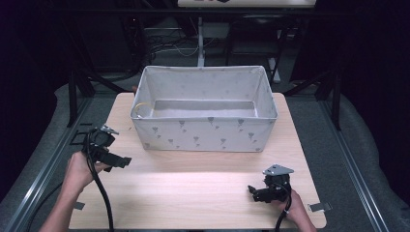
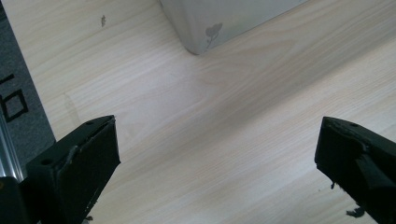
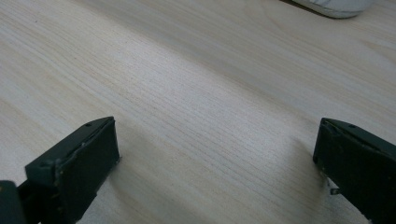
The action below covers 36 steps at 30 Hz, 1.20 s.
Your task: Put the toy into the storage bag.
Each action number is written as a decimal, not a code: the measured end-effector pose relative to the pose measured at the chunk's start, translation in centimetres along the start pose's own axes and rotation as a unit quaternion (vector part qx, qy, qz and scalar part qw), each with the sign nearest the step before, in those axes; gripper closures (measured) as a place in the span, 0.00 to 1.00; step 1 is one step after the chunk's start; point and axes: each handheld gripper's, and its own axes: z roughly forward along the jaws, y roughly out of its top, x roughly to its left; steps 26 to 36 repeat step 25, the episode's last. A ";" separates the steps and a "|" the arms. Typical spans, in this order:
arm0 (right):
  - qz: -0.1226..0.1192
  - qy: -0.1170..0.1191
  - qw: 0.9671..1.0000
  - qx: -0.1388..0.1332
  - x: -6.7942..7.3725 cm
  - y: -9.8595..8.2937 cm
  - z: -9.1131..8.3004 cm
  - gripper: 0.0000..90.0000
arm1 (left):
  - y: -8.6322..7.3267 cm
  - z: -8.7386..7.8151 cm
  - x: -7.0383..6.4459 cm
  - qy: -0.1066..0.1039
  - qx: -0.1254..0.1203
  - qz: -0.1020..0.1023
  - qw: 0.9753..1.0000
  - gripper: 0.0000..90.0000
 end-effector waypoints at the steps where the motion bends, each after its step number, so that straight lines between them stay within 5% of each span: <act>1: 0.000 0.000 1.000 0.000 0.0 0.0 0.0 0.00 | 0.0 0.0 0.0 0.000 0.000 0.000 1.000 0.00; 11: 0.000 0.000 1.000 0.000 0.0 0.0 0.0 0.00 | -3.0 3.9 -0.8 -0.010 -0.002 -0.019 1.000 0.00; 17: -0.001 0.000 1.000 -0.003 0.0 0.0 0.0 0.00 | -5.7 6.7 -0.9 -0.025 -0.018 -0.054 0.998 0.00; 20: -0.001 0.000 1.000 -0.003 0.0 0.0 0.0 0.00 | -6.9 7.3 -1.1 -0.021 -0.041 -0.064 0.997 0.00; 36: -0.001 0.000 1.000 -0.003 0.0 0.0 0.0 0.00 | -7.5 7.9 -1.6 -0.014 -0.035 -0.053 0.998 0.00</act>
